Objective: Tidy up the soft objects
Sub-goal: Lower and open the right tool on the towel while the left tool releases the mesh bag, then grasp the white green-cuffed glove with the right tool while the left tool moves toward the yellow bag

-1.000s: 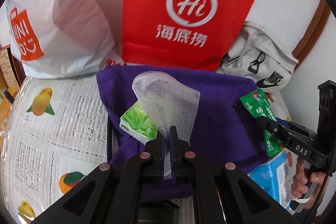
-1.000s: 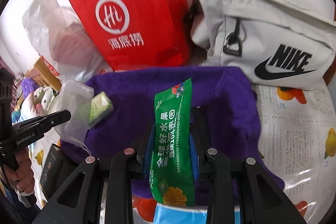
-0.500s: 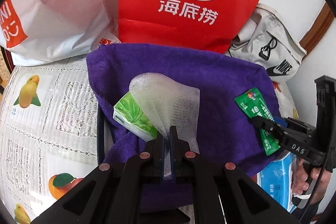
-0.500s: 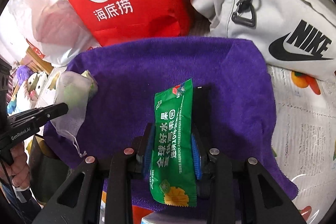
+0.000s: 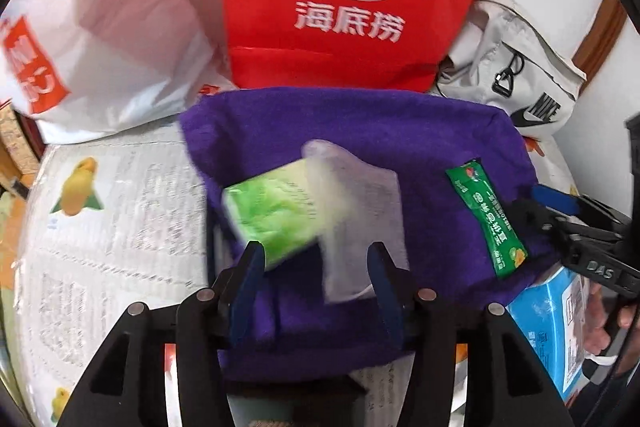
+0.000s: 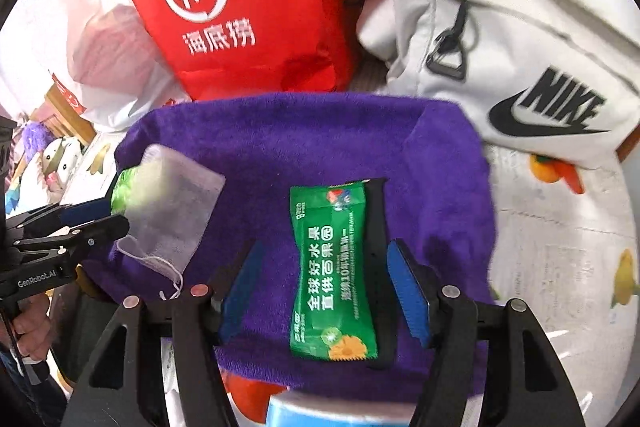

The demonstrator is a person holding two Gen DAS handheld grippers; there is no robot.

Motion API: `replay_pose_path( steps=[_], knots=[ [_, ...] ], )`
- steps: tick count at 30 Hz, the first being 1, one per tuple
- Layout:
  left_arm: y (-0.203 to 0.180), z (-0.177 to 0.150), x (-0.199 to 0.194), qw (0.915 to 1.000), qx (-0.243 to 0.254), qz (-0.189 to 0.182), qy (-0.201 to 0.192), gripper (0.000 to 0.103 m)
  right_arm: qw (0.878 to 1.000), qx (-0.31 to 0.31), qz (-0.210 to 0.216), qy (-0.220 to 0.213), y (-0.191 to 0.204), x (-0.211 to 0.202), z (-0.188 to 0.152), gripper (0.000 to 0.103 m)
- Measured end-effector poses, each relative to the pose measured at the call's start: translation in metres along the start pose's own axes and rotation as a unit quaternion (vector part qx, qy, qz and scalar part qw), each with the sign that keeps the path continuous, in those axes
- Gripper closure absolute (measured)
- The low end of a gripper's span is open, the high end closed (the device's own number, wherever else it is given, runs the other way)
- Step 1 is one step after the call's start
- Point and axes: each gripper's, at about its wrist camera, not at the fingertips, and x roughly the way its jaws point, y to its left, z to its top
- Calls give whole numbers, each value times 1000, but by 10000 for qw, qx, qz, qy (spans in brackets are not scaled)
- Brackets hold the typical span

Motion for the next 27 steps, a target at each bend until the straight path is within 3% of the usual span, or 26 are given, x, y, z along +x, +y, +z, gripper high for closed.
replay_pose_path(
  steps=[6,16,21,27],
  knots=[
    [12,-12,-33,9995,-190,-23,-263,51,9990,46,154,-422,9,-46,-22,38],
    [20,-51,-78,9981,-257,-199,-519,51,9988,-250,339,-259,64,-96,-109,38],
    [24,-78,-89,9982,-209,-182,-535,51,9991,-263,342,1,87,-95,-147,38],
    [36,-107,-106,9976,-190,-245,-620,51,9992,-123,282,262,101,-72,-162,41]
  ],
)
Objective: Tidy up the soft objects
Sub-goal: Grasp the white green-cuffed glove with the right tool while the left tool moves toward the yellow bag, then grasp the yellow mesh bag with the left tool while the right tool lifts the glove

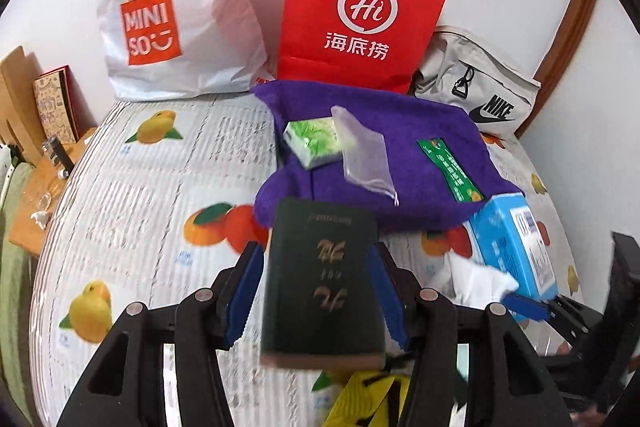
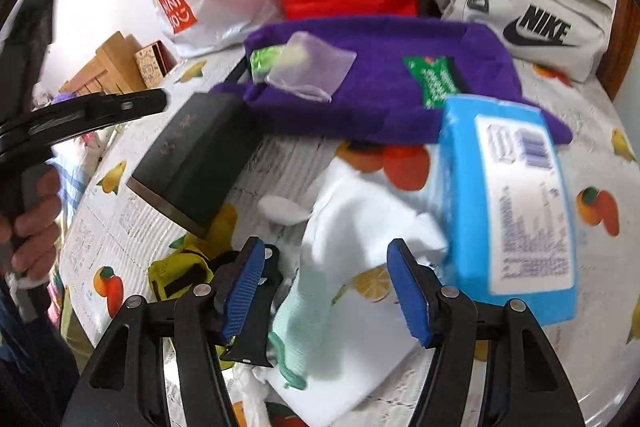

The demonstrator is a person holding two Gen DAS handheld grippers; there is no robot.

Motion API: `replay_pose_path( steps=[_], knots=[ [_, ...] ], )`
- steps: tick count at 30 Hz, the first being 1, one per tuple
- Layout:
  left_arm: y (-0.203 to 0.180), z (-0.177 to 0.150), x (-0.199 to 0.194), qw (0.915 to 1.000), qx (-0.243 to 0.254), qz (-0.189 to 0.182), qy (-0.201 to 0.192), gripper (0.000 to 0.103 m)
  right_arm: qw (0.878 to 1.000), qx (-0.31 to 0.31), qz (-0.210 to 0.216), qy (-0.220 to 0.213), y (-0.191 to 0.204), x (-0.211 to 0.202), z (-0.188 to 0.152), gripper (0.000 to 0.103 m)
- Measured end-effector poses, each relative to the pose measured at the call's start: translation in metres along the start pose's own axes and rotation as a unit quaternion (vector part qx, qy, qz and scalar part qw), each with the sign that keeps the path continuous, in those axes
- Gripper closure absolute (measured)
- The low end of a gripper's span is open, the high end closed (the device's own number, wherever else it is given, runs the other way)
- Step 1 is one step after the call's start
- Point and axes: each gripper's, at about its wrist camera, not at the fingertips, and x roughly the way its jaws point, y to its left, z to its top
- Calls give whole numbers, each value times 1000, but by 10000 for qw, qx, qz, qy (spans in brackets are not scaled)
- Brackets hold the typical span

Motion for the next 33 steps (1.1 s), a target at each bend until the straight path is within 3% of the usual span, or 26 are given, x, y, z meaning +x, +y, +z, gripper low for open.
replay_pose_path(
  steps=[5,6,7,8,10,17,22,29,33],
  knots=[
    [11,-20,-12,10000,8,-41,-29,51,9982,-52,-578,170,4,26,3,57],
    [13,-26,-15,10000,25,4,-51,51,9968,-155,-768,137,6,29,5,65],
    [13,-31,-17,9999,77,43,-63,51,9963,-218,-829,110,7,31,5,83],
    [14,-35,-18,9999,130,48,-62,51,9969,-200,-750,105,6,31,6,90],
    [14,-44,-21,9998,216,23,-26,51,9979,-158,-631,-33,6,26,7,94],
    [14,-70,-18,9993,271,-169,188,50,9965,-136,-288,-770,17,-20,10,95],
    [4,-90,-9,9970,321,-567,419,48,9936,-54,-104,-1123,19,-54,3,95],
    [-15,-110,12,9946,560,-660,579,48,9895,8,-198,-1432,5,-96,-42,95],
    [-25,-118,19,9941,810,-492,530,48,9885,58,-367,-1464,-9,-114,-77,95]
  ],
)
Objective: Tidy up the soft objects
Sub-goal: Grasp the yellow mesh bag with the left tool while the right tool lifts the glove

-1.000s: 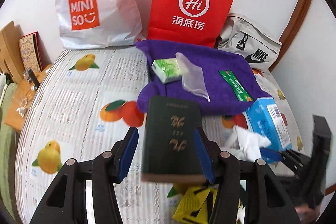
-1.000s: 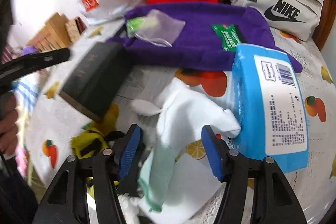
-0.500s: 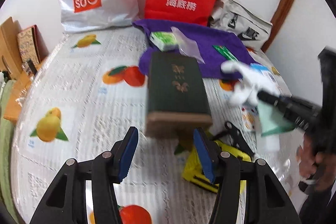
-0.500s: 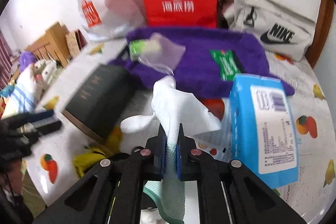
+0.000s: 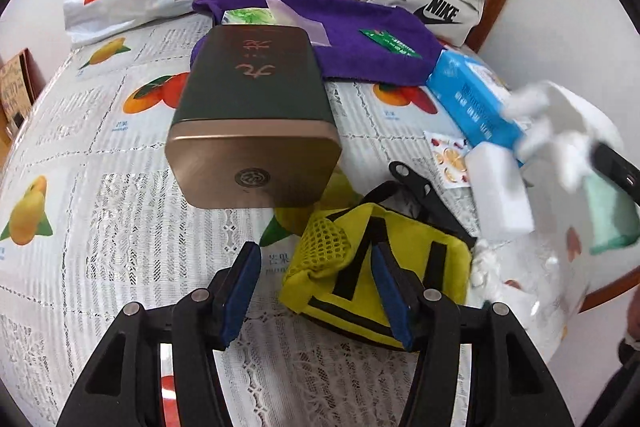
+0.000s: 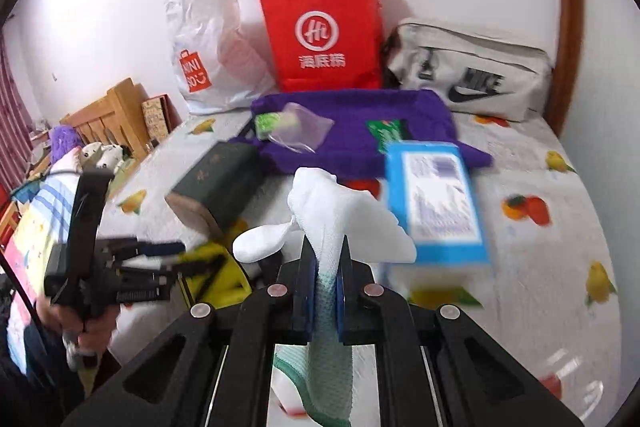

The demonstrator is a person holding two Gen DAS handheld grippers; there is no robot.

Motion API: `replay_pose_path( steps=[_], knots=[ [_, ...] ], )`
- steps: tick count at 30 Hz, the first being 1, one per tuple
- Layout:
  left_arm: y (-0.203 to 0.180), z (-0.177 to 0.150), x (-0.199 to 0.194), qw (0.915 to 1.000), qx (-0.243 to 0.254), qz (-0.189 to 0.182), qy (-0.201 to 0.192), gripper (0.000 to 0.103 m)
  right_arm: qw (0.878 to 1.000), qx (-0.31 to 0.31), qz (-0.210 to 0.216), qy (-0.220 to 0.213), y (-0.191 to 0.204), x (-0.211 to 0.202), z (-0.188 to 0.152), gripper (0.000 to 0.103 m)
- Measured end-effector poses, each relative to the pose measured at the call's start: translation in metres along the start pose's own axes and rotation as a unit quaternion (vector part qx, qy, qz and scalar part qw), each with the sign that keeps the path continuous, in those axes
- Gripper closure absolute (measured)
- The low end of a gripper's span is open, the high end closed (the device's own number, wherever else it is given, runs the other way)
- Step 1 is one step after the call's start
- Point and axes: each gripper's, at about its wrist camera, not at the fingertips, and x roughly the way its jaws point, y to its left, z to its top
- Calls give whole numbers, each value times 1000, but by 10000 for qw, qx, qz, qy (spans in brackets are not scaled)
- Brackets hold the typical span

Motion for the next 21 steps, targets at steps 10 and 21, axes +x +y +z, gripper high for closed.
replay_pose_path(
  steps=[10,21],
  knots=[
    [-8,-6,2,9990,162,355,-214,70,9975,195,-599,312,-42,-8,-50,95],
    [-7,-11,-23,9977,-65,555,-381,78,9970,345,-433,535,-51,10,-68,95]
  ],
)
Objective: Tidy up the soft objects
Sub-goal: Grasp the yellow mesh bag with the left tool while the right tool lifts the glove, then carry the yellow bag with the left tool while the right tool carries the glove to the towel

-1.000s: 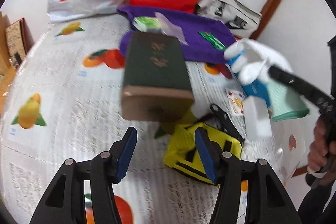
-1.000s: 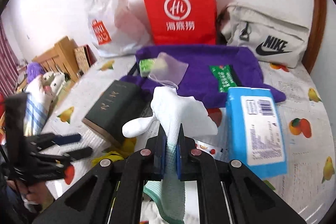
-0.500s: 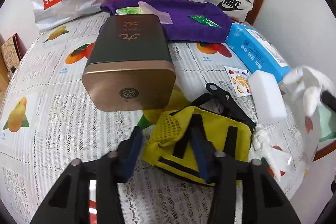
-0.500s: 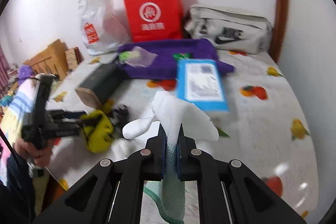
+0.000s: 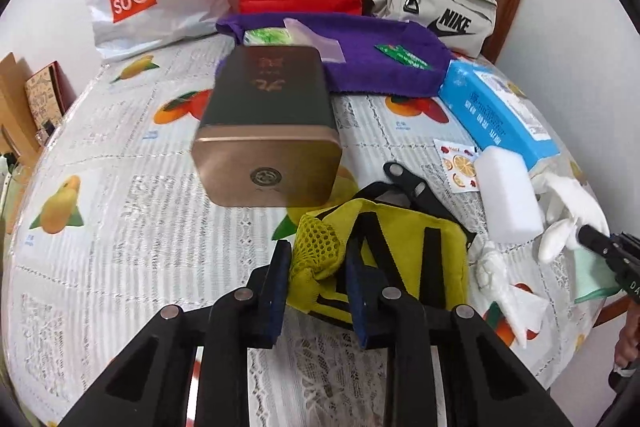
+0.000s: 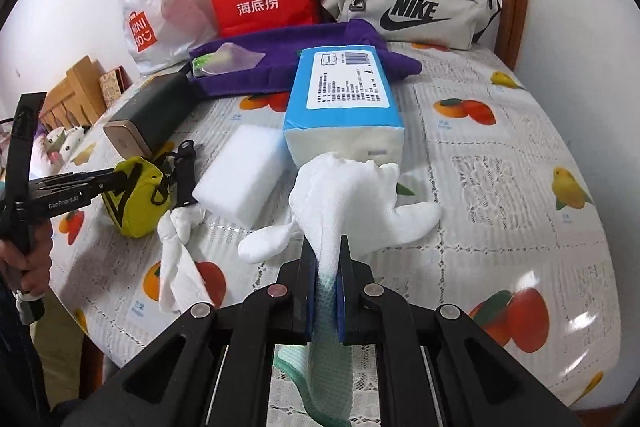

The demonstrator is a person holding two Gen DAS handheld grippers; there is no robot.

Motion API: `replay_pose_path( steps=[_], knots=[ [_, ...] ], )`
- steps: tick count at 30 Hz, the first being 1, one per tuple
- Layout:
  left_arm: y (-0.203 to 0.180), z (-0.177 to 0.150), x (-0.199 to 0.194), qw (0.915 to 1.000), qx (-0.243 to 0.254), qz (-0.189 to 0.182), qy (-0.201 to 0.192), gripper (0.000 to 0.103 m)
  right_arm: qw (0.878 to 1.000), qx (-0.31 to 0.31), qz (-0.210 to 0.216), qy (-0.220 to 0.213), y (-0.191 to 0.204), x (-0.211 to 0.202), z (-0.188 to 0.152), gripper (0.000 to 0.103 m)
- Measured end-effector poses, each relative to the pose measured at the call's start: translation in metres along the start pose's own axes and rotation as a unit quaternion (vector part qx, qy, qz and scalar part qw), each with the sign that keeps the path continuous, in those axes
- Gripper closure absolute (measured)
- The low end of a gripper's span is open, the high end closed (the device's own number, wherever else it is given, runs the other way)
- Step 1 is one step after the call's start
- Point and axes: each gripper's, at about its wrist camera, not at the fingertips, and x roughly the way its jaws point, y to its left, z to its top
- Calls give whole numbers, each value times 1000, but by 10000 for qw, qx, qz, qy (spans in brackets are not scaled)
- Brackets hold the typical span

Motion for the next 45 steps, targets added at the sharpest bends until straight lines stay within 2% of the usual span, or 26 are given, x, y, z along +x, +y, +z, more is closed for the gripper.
replay_pose_path(
  steps=[11,14,21,34,45],
  knots=[
    [8,7,-42,9992,-185,59,-343,78,9993,-22,223,-297,2,-24,13,95],
    [11,12,-55,9986,-256,-30,-454,78,9990,-4,248,-369,2,-30,17,95],
    [10,23,-68,9977,-382,-13,-567,78,9977,24,308,-602,6,-47,35,95],
    [17,59,-66,9955,-664,24,-673,78,9951,-139,526,-821,16,-40,89,95],
    [19,106,-37,9951,-793,71,-582,78,9921,-251,703,-1013,20,-12,156,95]
  ],
)
